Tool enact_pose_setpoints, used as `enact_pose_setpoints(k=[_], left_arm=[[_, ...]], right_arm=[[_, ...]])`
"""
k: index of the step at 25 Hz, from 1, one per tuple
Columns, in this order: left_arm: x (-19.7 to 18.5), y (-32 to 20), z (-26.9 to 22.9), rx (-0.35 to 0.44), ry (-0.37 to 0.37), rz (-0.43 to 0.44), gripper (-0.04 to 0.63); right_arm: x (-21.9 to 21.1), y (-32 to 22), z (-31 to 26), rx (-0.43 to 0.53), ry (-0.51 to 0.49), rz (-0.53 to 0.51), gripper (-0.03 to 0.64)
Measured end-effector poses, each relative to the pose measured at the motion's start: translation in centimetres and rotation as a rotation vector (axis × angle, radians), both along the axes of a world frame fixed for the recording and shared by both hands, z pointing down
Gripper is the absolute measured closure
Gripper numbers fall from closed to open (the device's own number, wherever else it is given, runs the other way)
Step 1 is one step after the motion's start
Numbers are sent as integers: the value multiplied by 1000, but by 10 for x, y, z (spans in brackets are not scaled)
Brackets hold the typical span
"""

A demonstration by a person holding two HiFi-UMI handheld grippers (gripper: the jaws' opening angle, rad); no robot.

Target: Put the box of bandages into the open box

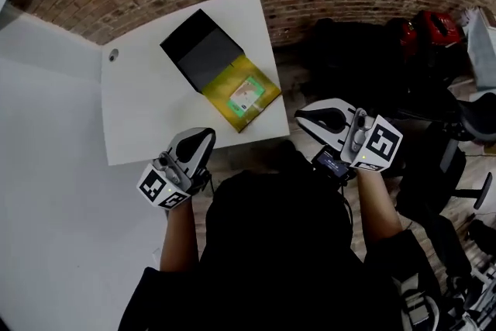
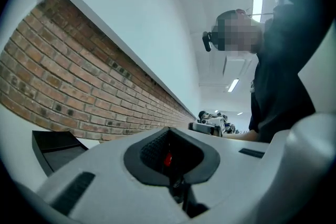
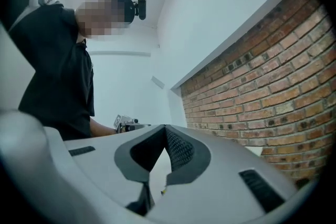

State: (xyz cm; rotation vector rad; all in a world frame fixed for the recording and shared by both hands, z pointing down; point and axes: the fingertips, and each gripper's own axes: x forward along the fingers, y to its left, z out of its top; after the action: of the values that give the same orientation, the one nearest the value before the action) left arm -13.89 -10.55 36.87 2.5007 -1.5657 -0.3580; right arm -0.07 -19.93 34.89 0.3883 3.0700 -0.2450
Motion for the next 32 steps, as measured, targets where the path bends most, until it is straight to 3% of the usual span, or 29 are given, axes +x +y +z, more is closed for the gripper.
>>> enact_pose_setpoints(k=[6, 14, 21, 27, 32], left_arm=[[-9, 35, -14, 40, -9, 154, 578], [-18, 105, 8, 29, 70, 310, 578], [23, 140, 28, -10, 116, 503, 578], [79, 166, 20, 8, 69, 640, 578], [116, 200, 14, -7, 37, 683, 578]], right_arm=[[-9, 75, 7, -32, 36, 93, 612], [-22, 175, 15, -47, 66, 229, 612], [6, 236, 25, -80, 124, 362, 612], [33, 264, 18, -64, 116, 403, 612], [53, 295, 12, -39, 90, 376, 612]])
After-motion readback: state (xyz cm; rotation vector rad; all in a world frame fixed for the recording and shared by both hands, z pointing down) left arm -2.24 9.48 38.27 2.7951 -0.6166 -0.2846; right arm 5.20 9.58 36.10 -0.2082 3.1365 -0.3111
